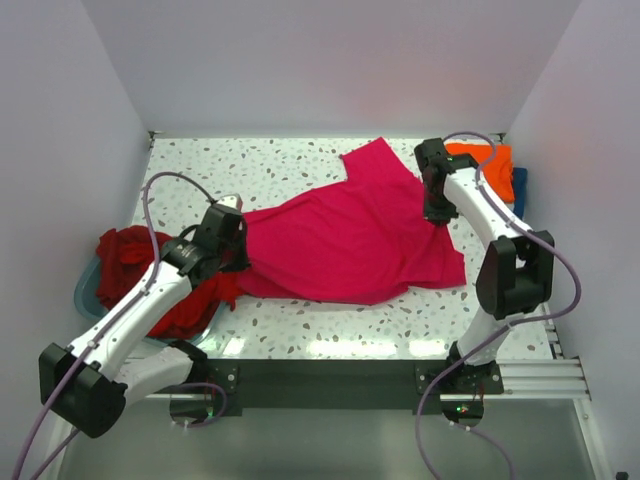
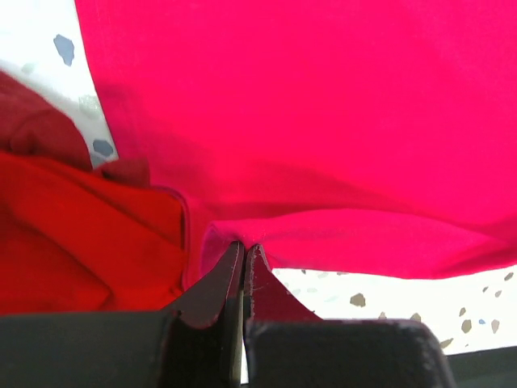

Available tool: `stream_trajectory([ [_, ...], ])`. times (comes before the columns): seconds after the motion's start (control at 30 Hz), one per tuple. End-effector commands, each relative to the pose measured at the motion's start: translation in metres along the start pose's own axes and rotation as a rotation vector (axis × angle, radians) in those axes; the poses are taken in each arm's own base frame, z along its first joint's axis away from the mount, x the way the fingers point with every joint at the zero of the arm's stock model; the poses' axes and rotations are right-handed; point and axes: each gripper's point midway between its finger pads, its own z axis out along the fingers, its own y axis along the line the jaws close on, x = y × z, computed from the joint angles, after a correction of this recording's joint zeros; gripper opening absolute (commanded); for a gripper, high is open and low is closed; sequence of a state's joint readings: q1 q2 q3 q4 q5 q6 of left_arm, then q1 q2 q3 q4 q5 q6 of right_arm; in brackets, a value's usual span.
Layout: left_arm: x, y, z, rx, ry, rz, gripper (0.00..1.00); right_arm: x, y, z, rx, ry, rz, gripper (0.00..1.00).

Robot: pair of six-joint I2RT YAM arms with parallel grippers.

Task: Fold and stack the t-shirts
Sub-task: Fold the tshirt

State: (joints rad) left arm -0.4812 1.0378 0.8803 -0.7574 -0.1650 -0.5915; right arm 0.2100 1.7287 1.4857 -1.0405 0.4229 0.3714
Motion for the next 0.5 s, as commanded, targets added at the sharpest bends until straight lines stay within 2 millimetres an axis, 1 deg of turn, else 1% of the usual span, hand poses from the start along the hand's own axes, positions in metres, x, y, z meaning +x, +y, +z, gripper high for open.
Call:
stream_trajectory([
  [0.0, -0.038, -0.01, 0.005, 0.018, -0.093, 0.018, 0.0, -0.033, 0.008, -0.007, -0.059, -0.063, 0.01, 0.0],
  [0.03, -0.044, -0.008, 0.007, 0.01, -0.1, 0.019, 0.0, -0.035, 0.011, -0.001, -0.054, -0.047, 0.003, 0.0],
  [0.07, -0.045, -0.005, 0.009, 0.0, -0.099, 0.019, 0.0, -0.043, 0.01, -0.001, -0.057, -0.057, 0.013, 0.0],
  [0.1, -0.046, -0.001, 0.014, -0.014, -0.089, 0.018, 0.0, -0.046, 0.011, 0.001, -0.056, -0.053, 0.01, 0.0],
  [0.13, -0.051, 0.005, 0.016, -0.026, -0.093, 0.016, 0.0, -0.047, 0.014, 0.008, -0.052, -0.037, 0.003, 0.0],
  [0.17, -0.053, 0.008, 0.018, -0.032, -0.092, 0.012, 0.0, -0.054, 0.015, 0.008, -0.059, -0.046, 0.011, 0.0],
  [0.2, -0.051, 0.01, 0.022, -0.037, -0.08, 0.012, 0.0, -0.056, 0.016, 0.01, -0.06, -0.041, 0.003, 0.0],
  [0.27, -0.056, 0.017, 0.026, -0.043, -0.084, 0.002, 0.0, -0.064, 0.019, 0.019, -0.054, -0.033, 0.0, 0.0],
  [0.33, -0.054, 0.023, 0.033, -0.053, -0.066, -0.003, 0.0, -0.066, 0.023, 0.026, -0.054, -0.018, -0.012, 0.0],
  [0.37, -0.053, 0.026, 0.036, -0.058, -0.057, -0.006, 0.0, -0.069, 0.025, 0.033, -0.048, -0.006, -0.015, 0.0],
  [0.4, -0.052, 0.028, 0.04, -0.064, -0.044, -0.008, 0.0, -0.07, 0.027, 0.036, -0.046, 0.003, -0.026, 0.0],
  [0.43, -0.05, 0.03, 0.043, -0.063, -0.034, -0.011, 0.0, -0.075, 0.027, 0.036, -0.049, -0.003, -0.021, 0.0],
  [0.47, -0.048, 0.032, 0.045, -0.065, -0.026, -0.011, 0.0, -0.074, 0.03, 0.044, -0.045, 0.013, -0.028, 0.0],
])
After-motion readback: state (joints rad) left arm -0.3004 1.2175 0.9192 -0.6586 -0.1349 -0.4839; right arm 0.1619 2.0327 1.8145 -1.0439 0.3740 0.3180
